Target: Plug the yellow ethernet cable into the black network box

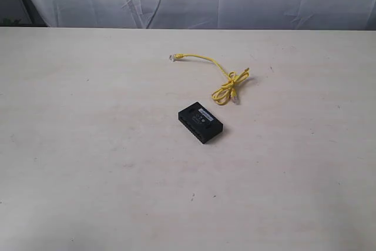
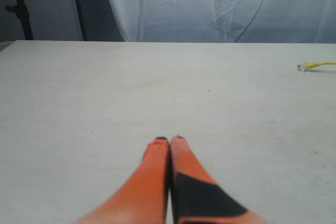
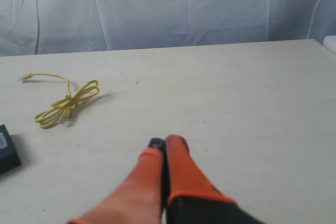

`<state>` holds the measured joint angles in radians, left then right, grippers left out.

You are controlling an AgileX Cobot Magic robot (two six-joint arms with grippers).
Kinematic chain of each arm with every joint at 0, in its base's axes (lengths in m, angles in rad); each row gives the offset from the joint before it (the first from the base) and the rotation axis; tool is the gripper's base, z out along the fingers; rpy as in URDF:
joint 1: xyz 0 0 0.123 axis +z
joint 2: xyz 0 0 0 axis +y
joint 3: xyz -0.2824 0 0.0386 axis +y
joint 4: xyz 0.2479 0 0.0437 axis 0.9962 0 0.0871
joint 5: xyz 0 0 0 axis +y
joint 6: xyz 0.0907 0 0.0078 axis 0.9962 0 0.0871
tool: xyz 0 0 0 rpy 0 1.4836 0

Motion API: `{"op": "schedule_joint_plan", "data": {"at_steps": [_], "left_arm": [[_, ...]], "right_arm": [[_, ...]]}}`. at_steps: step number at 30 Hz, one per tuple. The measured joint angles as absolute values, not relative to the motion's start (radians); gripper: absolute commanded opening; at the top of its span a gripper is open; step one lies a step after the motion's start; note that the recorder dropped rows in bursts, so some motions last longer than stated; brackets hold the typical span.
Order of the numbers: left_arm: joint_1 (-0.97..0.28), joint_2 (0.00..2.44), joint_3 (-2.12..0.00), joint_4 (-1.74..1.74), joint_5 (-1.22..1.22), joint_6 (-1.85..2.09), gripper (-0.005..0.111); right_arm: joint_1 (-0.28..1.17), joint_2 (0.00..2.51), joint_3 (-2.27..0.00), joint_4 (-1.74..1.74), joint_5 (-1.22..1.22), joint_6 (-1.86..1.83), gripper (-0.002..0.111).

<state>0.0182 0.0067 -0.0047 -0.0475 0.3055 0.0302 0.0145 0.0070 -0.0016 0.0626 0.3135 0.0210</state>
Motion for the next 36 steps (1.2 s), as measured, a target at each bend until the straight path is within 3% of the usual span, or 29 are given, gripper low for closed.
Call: {"op": "schedule_joint_plan", "data": {"at_steps": [12,20,24,36], "left_arm": [[0.018,0.007,-0.005,0.011,0.262,0.030,0.000],[0.018,0.007,-0.005,-0.237,0.183,0.028,0.000],[0.018,0.007,-0.005,-0.285,0.149,0.028,0.000],[0.018,0.007,-0.005,-0.309,0.138,0.026,0.000]], "right_arm": [[0.014,0.007,-0.002,0.066,0.295,0.021,-0.001],[0.014,0.007,-0.002,0.439,-0.247,0.186,-0.001],[0.014,0.034,-0.143,0.304,-0.229,0.241,-0.001],[0.024,0.910,-0.880,-0.128,0.274,0.155,-0.001]]}}
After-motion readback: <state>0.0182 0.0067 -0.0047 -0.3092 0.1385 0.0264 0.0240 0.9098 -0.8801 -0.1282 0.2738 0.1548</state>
